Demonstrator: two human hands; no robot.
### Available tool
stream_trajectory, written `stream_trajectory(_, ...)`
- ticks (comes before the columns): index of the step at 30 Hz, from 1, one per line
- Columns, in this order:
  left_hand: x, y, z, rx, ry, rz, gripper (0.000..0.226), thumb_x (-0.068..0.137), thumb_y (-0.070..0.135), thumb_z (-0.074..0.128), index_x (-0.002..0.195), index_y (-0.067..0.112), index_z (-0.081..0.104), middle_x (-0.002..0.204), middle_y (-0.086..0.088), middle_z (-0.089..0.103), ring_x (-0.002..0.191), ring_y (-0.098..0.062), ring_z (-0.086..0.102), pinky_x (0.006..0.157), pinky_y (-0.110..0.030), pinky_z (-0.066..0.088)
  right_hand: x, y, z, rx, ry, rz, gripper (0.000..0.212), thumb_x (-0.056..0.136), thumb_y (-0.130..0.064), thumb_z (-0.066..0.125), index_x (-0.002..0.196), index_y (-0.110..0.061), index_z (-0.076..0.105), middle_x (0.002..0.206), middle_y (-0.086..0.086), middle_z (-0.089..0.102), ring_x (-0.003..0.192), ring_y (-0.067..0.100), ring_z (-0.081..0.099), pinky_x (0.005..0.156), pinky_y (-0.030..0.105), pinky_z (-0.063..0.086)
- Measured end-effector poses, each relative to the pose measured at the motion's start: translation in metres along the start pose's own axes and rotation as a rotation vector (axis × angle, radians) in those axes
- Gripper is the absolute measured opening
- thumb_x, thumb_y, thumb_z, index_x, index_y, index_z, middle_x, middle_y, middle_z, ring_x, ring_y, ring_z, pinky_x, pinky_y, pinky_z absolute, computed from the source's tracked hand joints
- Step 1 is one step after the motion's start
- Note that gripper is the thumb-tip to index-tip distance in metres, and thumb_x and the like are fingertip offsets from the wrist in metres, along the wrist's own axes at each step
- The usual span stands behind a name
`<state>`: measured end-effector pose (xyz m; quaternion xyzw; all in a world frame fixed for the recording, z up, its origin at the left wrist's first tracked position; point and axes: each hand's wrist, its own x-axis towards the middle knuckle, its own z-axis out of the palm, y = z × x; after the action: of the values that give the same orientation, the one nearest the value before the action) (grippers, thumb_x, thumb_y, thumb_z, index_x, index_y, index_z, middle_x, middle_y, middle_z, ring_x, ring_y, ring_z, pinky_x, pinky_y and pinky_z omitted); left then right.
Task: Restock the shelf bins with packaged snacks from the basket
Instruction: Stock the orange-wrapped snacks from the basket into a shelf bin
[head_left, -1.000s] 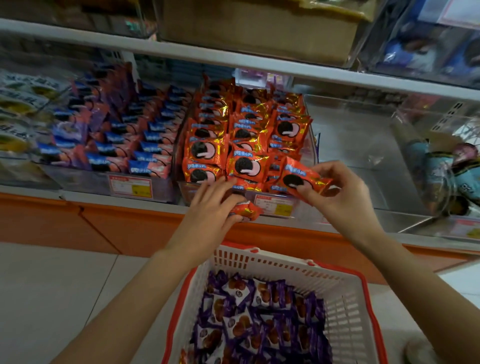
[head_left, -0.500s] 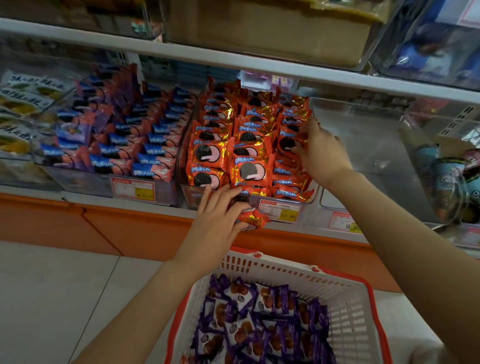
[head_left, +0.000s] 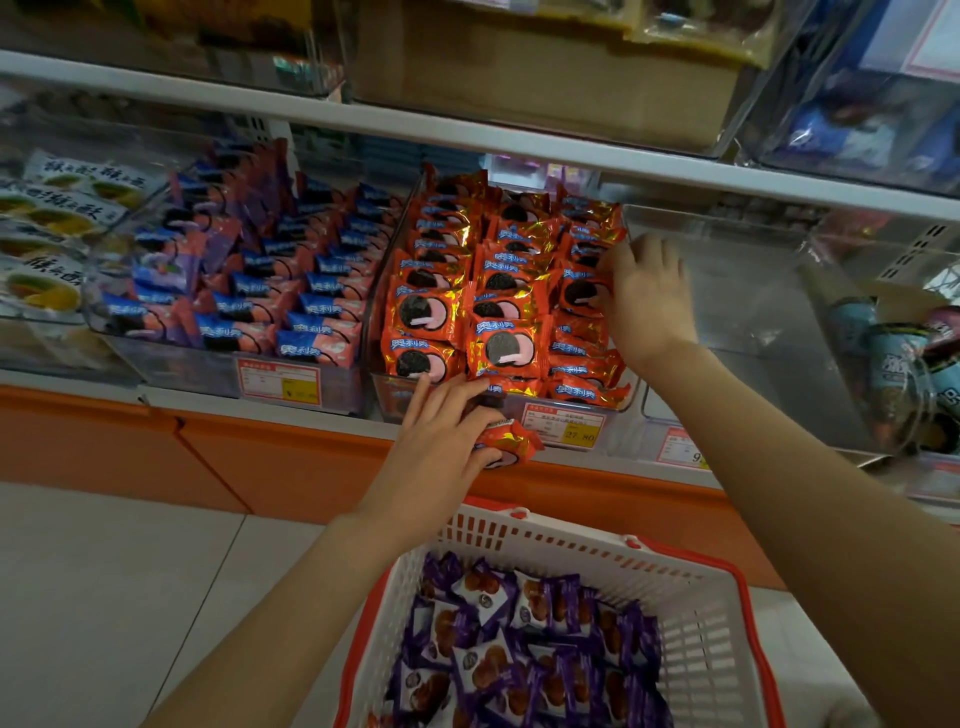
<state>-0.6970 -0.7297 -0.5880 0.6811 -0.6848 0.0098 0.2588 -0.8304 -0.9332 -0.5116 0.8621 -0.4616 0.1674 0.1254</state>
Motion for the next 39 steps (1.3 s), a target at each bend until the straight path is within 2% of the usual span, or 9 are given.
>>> stream_trajectory(5,-0.001,0.003,-0.012,-0.148,-0.039,-0.033,0.032,0.096,0.029,0.052,0.125,0.017,0.055,0.145,0.003,0.036,0.140,-0.012,0.017,0.115,-0.022,-0.010,-0.010,-0.001,-0.004,0.026,0.049,-0.065,0.026,0.093,-0.010,0.050,0.118,-0.004,0.055,0.120,0.018,0.055,0.111,0.037,0.047,0.091,0.044,0.034)
stream_trajectory(9,-0.009,0.016,-0.019,-0.344,-0.018,-0.140,0.030,0.097,0.030,0.049,0.126,0.021,0.051,0.124,0.014,0.040,0.123,-0.002,0.030,0.105,-0.019,0.026,-0.033,-0.002,-0.015,0.227,0.088,-0.075,0.031,0.089,-0.003,0.049,0.120,-0.004,0.053,0.117,0.017,0.056,0.109,0.035,0.050,0.093,0.042,0.038)
stream_trajectory(14,-0.010,0.038,-0.021,-0.728,0.106,-0.348,0.039,0.086,0.043,0.046,0.119,0.024,0.054,0.115,0.013,0.051,0.107,0.003,0.050,0.087,-0.011,0.041,-0.101,-0.015,-0.028,0.841,-0.018,-0.049,0.019,0.096,-0.009,0.050,0.112,-0.018,0.052,0.103,-0.007,0.056,0.088,-0.001,0.055,0.076,0.008,0.043)
stream_trajectory(16,-0.007,0.046,-0.024,-0.854,0.120,-0.393,0.032,0.082,0.045,0.049,0.111,0.033,0.055,0.113,0.009,0.057,0.102,0.003,0.054,0.083,-0.010,0.043,-0.124,-0.018,-0.028,1.006,-0.136,-0.011,0.021,0.096,-0.017,0.050,0.111,-0.032,0.048,0.102,-0.012,0.058,0.088,0.006,0.059,0.076,0.018,0.049)
stream_trajectory(19,0.000,0.055,-0.025,-0.903,0.111,-0.416,0.032,0.080,0.045,0.056,0.110,0.036,0.054,0.105,0.008,0.063,0.096,-0.003,0.058,0.078,-0.013,0.045,-0.143,-0.020,-0.030,1.180,-0.285,0.008,0.038,0.091,-0.031,0.055,0.127,-0.032,0.041,0.104,-0.006,0.059,0.095,0.010,0.058,0.085,0.029,0.051)
stream_trajectory(23,0.012,0.064,-0.025,-0.881,0.178,-0.420,0.020,0.089,0.025,0.061,0.102,0.039,0.053,0.101,0.015,0.063,0.097,0.000,0.059,0.081,-0.014,0.045,-0.141,-0.022,-0.042,1.319,-0.339,0.089,0.051,0.083,-0.026,0.066,0.127,-0.030,0.042,0.104,-0.006,0.062,0.091,0.007,0.062,0.083,0.027,0.052)
stream_trajectory(27,0.019,0.076,-0.032,-0.936,0.192,-0.401,0.017,0.092,0.022,0.060,0.101,0.035,0.054,0.103,0.016,0.062,0.097,0.004,0.058,0.084,-0.014,0.046,-0.135,-0.022,-0.046,1.361,-0.372,0.204,0.040,0.083,-0.021,0.070,0.118,-0.018,0.052,0.108,-0.003,0.066,0.099,0.009,0.064,0.085,0.028,0.053)
stream_trajectory(32,0.022,0.086,-0.032,-1.014,0.232,-0.460,0.015,0.095,0.015,0.054,0.092,0.028,0.047,0.095,0.016,0.054,0.085,0.017,0.053,0.074,-0.005,0.042,-0.131,-0.022,-0.054,1.369,-0.274,0.256,0.039,0.078,-0.012,0.074,0.109,-0.027,0.056,0.095,-0.011,0.069,0.088,0.000,0.065,0.077,0.014,0.051)
stream_trajectory(39,0.015,0.076,-0.017,-1.077,0.202,-0.519,0.007,0.091,0.016,0.059,0.092,0.019,0.053,0.090,0.005,0.064,0.085,0.001,0.062,0.076,-0.013,0.047,-0.131,-0.029,-0.056,1.448,-0.213,0.214,0.031,0.079,-0.005,0.072,0.102,-0.022,0.059,0.094,-0.009,0.068,0.081,0.000,0.066,0.067,0.013,0.050)
